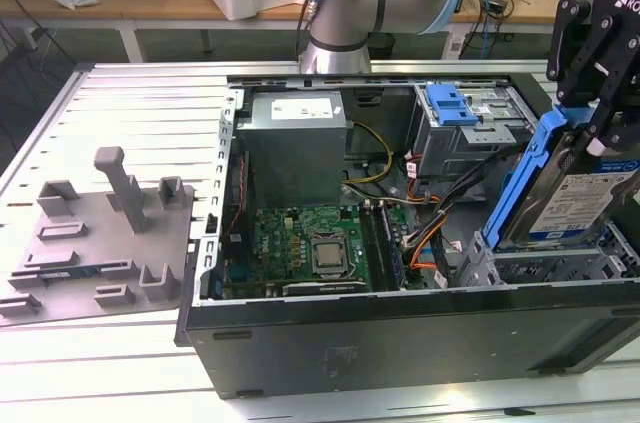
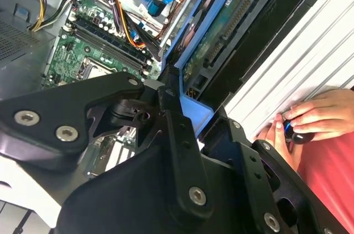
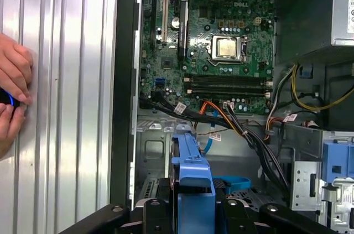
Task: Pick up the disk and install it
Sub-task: 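Insert the disk into the insertion slot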
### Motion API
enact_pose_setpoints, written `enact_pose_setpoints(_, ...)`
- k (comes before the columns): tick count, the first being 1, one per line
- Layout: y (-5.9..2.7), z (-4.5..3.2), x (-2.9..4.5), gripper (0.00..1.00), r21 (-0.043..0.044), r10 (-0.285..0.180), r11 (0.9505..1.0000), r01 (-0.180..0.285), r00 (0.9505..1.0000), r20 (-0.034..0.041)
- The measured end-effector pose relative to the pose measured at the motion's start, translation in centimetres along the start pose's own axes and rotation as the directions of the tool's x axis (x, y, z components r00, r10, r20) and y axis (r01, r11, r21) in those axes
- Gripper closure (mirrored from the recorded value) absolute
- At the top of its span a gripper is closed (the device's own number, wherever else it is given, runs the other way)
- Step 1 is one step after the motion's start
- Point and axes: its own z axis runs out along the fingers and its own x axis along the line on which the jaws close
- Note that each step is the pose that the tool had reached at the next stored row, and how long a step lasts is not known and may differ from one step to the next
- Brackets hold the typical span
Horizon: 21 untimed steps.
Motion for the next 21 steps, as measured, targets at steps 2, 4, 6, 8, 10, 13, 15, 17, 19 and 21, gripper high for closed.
enact_pose_setpoints(2,0.01,0.10,0.00,0.63,-0.0002,0.000,1.0000,0.000,1.0000,-0.0006)
enact_pose_setpoints(4,0.00,0.17,0.01,0.63,-0.0002,0.000,1.0000,0.000,1.0000,-0.0005)
enact_pose_setpoints(6,0.01,0.18,0.01,0.63,-0.0003,0.000,1.0000,0.000,1.0000,-0.0006)
enact_pose_setpoints(8,0.01,0.15,0.00,0.63,-0.0010,0.000,1.0000,0.000,1.0000,-0.0002)
enact_pose_setpoints(10,0.00,-0.12,0.01,0.63,-0.0017,0.000,1.0000,0.000,1.0000,0.0010)
enact_pose_setpoints(13,0.01,-1.16,0.01,0.63,-0.0021,0.000,1.0000,0.000,1.0000,-0.0002)
enact_pose_setpoints(15,0.02,-1.50,0.02,0.63,-0.0021,0.000,1.0000,0.000,1.0000,-0.0002)
enact_pose_setpoints(17,0.02,-1.63,0.01,0.63,-0.0020,0.000,1.0000,0.000,1.0000,-0.0002)
enact_pose_setpoints(19,0.02,-1.73,0.01,0.63,-0.0021,0.000,1.0000,0.000,1.0000,-0.0001)
enact_pose_setpoints(21,0.02,-1.75,0.01,0.63,-0.0021,0.000,1.0000,0.000,1.0000,-0.0003)
